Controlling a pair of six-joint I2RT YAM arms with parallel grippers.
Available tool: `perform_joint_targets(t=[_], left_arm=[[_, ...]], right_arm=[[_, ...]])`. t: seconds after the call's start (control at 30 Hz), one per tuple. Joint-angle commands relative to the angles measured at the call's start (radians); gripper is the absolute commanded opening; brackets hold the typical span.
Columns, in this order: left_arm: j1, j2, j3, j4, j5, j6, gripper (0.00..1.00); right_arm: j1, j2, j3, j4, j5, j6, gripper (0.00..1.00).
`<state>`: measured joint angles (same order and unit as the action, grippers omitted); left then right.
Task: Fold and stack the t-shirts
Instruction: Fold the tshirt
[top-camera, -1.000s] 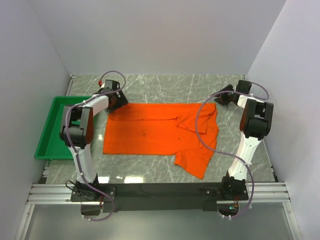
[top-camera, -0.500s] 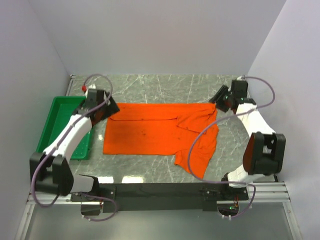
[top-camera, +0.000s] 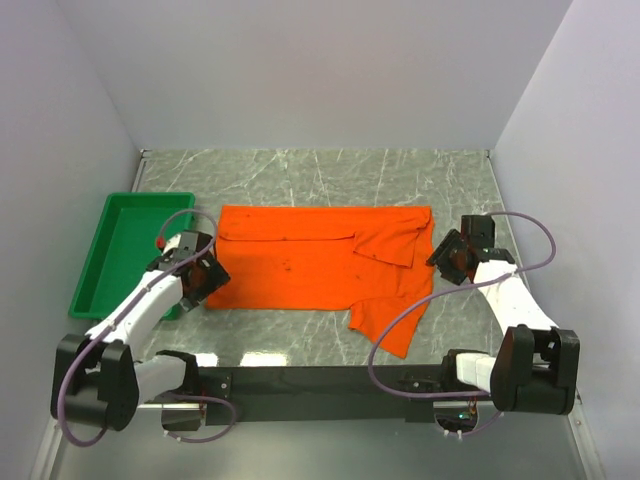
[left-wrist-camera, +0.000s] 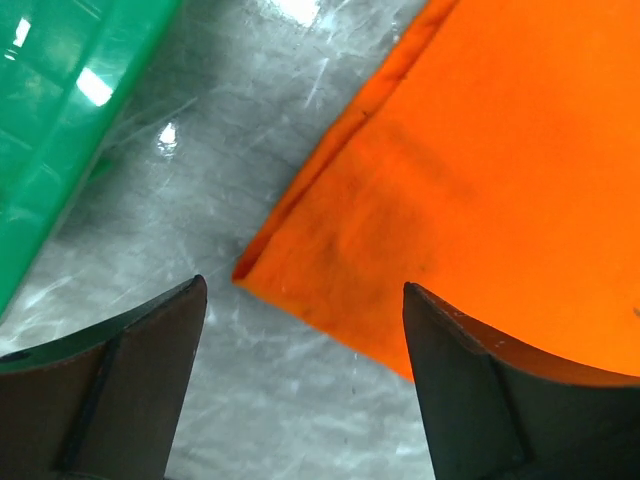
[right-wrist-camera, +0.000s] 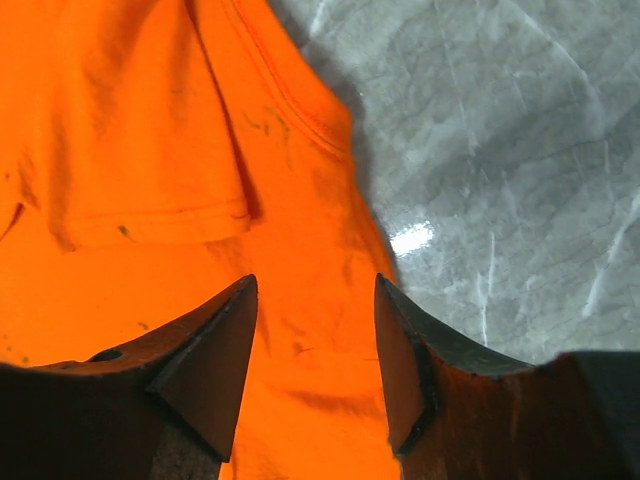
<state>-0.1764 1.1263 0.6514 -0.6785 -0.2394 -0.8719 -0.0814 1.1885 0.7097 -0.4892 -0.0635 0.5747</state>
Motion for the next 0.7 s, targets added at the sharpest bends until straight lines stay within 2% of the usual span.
perform_joint_targets(t=[0.0,0.27,0.4,0.6,0.67], left_arm=[[-0.001,0.050,-0.042,0.072,-0.008,-0.071,0.84],[-0.002,0.070,-0.072,0.097,-0.029,-0.099,0.77],[-0.002,0.081,-0.076,0.105,-0.021,-0.091,0.69],[-0.003,0.087,-0.082,0.117,-0.009,-0.085,0.46],[-0.003,0.087,-0.081,0.117,-0.005,-0.084,0.34]], right_arm=[[-0.003,-0.018,-0.025,0.003,0.042,-0.013,0.57],[-0.003,0.000,-0.044,0.009,0.037,-0.027,0.53],[-0.004,0.016,-0.052,0.009,0.037,-0.029,0.51],[-0.004,0.037,-0.068,-0.022,0.031,-0.032,0.51],[-0.003,0.034,-0.073,-0.046,0.028,-0.035,0.51]])
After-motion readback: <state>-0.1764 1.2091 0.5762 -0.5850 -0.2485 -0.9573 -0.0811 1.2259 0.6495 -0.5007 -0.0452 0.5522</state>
